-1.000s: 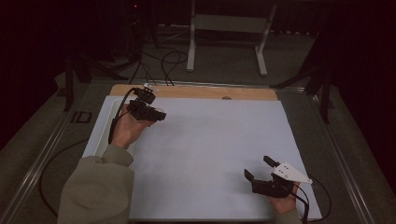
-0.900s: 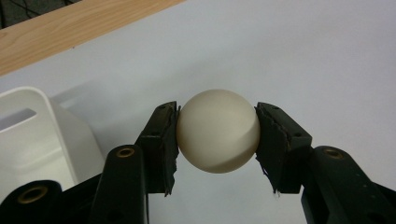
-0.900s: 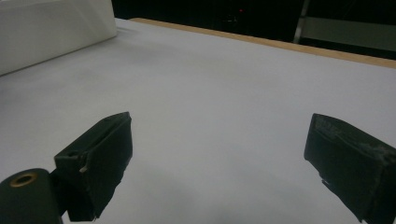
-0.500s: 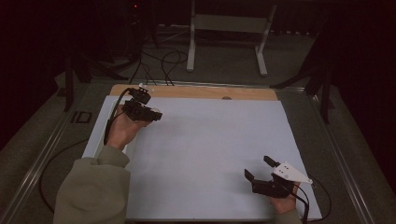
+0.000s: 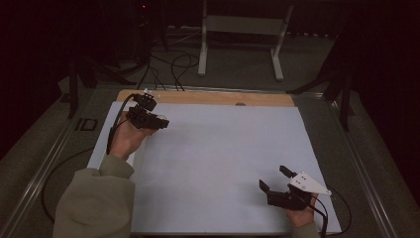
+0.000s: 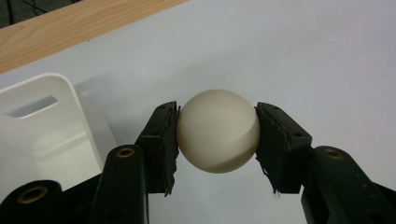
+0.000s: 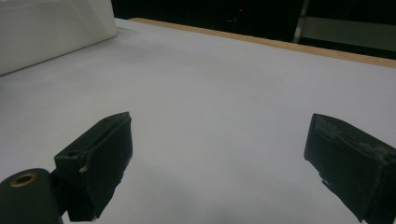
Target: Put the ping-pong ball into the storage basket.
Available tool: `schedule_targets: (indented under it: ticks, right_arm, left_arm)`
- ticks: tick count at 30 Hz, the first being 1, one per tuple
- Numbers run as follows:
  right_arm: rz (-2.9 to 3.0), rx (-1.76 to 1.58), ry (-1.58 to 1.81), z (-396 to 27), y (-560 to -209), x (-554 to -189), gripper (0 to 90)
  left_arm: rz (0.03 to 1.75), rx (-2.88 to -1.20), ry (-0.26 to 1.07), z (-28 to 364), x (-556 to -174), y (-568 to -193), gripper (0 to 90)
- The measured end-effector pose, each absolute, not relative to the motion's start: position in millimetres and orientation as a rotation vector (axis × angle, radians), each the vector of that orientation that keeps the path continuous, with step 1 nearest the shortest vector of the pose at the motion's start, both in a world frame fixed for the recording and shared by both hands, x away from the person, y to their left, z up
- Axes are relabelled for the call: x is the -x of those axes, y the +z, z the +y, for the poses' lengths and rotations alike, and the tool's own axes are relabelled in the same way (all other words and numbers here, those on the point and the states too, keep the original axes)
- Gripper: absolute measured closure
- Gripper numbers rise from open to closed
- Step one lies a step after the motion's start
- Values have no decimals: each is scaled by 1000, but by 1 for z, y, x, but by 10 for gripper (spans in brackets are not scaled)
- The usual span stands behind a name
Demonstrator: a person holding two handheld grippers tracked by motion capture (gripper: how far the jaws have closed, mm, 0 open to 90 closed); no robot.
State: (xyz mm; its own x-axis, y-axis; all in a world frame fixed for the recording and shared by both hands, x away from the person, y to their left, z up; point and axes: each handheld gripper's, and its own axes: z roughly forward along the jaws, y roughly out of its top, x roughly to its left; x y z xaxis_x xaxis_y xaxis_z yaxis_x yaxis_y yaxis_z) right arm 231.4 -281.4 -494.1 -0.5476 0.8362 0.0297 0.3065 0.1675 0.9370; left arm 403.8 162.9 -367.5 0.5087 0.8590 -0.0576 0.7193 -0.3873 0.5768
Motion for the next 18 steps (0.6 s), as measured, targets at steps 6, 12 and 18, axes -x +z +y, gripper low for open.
schedule_targets:
  ticks: [6,12,18]
  right_arm:
    - [1945,-1077,1376,-281,-494,-231,74]
    - [1946,-1077,1375,-281,-494,-231,74]
    - [1947,-1077,1372,-281,-495,-232,74]
  left_arm:
    - [1286,-2221,336,166,-403,-369,515]
    - [1291,-2218,336,171,-402,-369,515]
    - [1287,-2223,338,175,-401,-368,515]
